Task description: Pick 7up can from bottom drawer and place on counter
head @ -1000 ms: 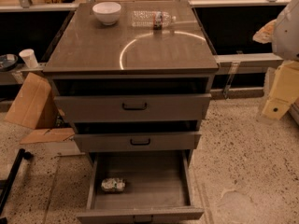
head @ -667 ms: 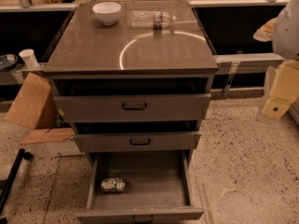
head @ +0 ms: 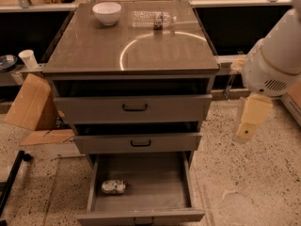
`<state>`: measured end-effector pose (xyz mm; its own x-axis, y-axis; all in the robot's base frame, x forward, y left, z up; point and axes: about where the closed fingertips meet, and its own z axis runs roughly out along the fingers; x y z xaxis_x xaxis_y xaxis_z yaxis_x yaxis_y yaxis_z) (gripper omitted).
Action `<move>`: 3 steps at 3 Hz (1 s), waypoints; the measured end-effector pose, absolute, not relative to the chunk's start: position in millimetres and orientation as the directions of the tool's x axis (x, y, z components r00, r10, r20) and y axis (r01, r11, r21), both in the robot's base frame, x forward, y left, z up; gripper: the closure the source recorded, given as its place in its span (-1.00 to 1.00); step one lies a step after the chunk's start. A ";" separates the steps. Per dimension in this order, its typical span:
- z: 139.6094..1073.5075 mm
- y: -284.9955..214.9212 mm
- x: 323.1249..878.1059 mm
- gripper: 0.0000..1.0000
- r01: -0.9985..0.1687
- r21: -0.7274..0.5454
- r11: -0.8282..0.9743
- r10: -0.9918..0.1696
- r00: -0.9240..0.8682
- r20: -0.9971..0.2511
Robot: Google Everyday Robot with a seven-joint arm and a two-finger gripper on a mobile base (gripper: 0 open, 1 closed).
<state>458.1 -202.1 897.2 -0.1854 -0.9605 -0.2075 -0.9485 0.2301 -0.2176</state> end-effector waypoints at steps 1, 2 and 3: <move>837.2 -184.7 467.1 -1.00 -0.961 -0.172 0.214 -0.951 -0.165 -0.262; 834.5 -183.6 467.9 -1.00 -0.961 -0.175 0.214 -0.951 -0.164 -0.263; 801.6 -170.3 478.4 -1.00 -0.958 -0.201 0.205 -0.952 -0.147 -0.267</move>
Offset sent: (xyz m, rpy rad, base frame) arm 0.0064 0.0138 -0.0497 0.0524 0.0322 0.0258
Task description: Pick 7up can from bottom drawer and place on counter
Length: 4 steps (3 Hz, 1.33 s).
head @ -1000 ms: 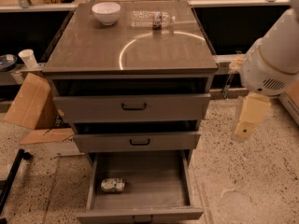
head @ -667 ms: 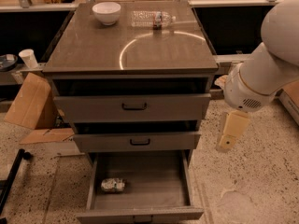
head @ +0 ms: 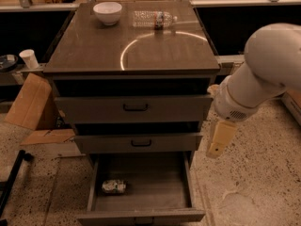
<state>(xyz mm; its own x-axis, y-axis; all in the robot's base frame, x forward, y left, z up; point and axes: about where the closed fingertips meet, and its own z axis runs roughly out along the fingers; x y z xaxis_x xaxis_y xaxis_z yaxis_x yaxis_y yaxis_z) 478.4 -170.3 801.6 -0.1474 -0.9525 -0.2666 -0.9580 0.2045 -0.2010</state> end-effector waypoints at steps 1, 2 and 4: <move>744.7 -143.8 489.6 -1.00 -0.966 -0.191 0.174 -0.950 -0.113 -0.291; 681.9 -112.9 497.4 -1.00 -0.978 -0.146 0.149 -0.930 -0.088 -0.357; 640.1 -96.1 498.7 -1.00 -0.984 -0.084 0.156 -0.897 -0.106 -0.429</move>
Offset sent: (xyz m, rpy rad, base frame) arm 0.0262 0.0795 -0.1644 0.1364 0.0611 0.1076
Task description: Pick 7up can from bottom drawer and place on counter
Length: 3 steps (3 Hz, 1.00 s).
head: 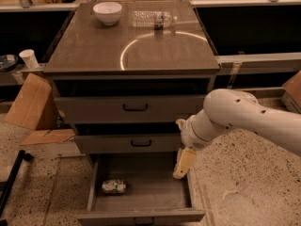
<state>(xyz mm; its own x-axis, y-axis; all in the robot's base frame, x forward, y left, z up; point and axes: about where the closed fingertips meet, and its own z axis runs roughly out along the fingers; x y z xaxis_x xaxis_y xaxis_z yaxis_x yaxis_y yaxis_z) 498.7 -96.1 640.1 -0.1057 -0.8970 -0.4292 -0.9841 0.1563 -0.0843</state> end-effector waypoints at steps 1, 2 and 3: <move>613.4 -97.0 500.3 -1.00 -0.984 -0.087 0.155 -0.908 -0.108 -0.404; 563.2 -93.2 498.7 -1.00 -0.987 -0.089 0.136 -0.916 -0.092 -0.392; 500.3 -74.5 497.7 -1.00 -0.993 -0.066 0.094 -0.908 -0.058 -0.415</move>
Offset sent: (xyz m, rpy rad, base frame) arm 0.0011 0.0063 -0.1386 -0.0531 -0.0041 0.0296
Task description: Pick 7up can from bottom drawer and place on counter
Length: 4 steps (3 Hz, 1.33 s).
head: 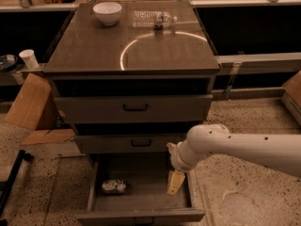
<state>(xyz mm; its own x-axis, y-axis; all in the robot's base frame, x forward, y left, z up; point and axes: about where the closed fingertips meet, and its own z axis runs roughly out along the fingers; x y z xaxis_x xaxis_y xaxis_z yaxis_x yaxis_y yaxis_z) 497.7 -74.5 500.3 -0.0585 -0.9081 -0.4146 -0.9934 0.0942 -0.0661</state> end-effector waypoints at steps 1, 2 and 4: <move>466.5 -57.7 498.3 -1.00 -0.997 -0.043 0.060 -0.893 -0.034 -0.448; 436.1 -29.3 502.9 -1.00 -1.000 -0.010 0.027 -0.857 -0.018 -0.516; 410.3 -6.6 506.1 -1.00 -1.000 0.015 -0.006 -0.801 -0.004 -0.599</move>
Offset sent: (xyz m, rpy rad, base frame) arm 0.0125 0.0785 -0.1031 0.2180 0.0852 0.1104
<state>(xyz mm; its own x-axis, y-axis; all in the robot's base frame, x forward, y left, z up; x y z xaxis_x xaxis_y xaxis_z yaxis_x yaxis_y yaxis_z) 506.1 -6.6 410.3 -0.0039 -0.8011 -0.5986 -0.9999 -0.0062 0.0148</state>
